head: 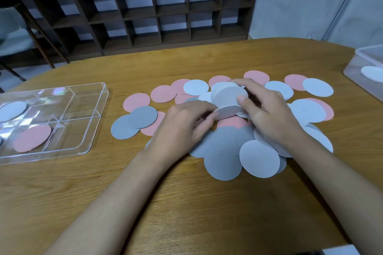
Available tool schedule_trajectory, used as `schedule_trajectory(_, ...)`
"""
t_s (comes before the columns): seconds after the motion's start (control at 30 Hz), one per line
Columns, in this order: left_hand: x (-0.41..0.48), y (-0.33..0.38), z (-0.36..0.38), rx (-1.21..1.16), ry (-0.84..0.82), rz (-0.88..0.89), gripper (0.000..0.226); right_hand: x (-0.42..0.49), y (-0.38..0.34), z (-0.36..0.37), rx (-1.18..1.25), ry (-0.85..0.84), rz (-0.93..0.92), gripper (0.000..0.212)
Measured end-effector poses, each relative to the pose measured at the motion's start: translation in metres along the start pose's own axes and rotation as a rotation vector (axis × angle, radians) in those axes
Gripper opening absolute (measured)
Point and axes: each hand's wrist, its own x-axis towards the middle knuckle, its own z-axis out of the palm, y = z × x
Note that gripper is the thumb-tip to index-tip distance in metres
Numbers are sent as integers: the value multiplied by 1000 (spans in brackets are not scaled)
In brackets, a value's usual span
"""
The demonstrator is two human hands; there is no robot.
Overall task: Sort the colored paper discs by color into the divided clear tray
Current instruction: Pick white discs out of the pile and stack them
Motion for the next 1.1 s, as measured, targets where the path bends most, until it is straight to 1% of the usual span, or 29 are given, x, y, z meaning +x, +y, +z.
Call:
schedule_trajectory(0.1,1,0,0,-74,49,-117,5,0,0,1,-1,-7,-3,36)
schedule_trajectory(0.23,2,0,3,-165,123,-304,5,-1,-1,3,33,-16,-16,40)
schedule_trajectory(0.3,2,2,4,-190,141,-353,11,-1,-2,5,39,-27,-12,41)
schedule_trajectory(0.43,3,5,4,-245,132,-409,35,-2,-1,8,20,-35,-29,44)
schedule_trajectory(0.5,3,5,4,-231,132,-412,39,-2,-2,10,18,-40,-42,44)
schedule_trajectory(0.6,4,5,3,-160,152,-384,35,-3,-4,10,21,-60,-41,47)
schedule_trajectory(0.7,4,4,5,-191,143,-429,30,-4,-5,10,6,-87,-26,49)
schedule_trajectory(0.77,3,3,5,-204,138,-444,26,-4,-6,13,-44,-112,-30,52)
schedule_trajectory(0.87,2,3,5,-183,141,-421,14,-5,-9,17,-160,-159,-53,53)
schedule_trajectory(0.93,1,3,4,-176,144,-415,13,-4,-9,17,-216,-157,-74,55)
schedule_trajectory(1.03,2,4,3,-183,140,-413,15,-2,-8,16,-224,-72,-123,42)
schedule_trajectory(1.1,4,5,3,-178,129,-399,20,-2,-7,15,-215,-46,-119,32)
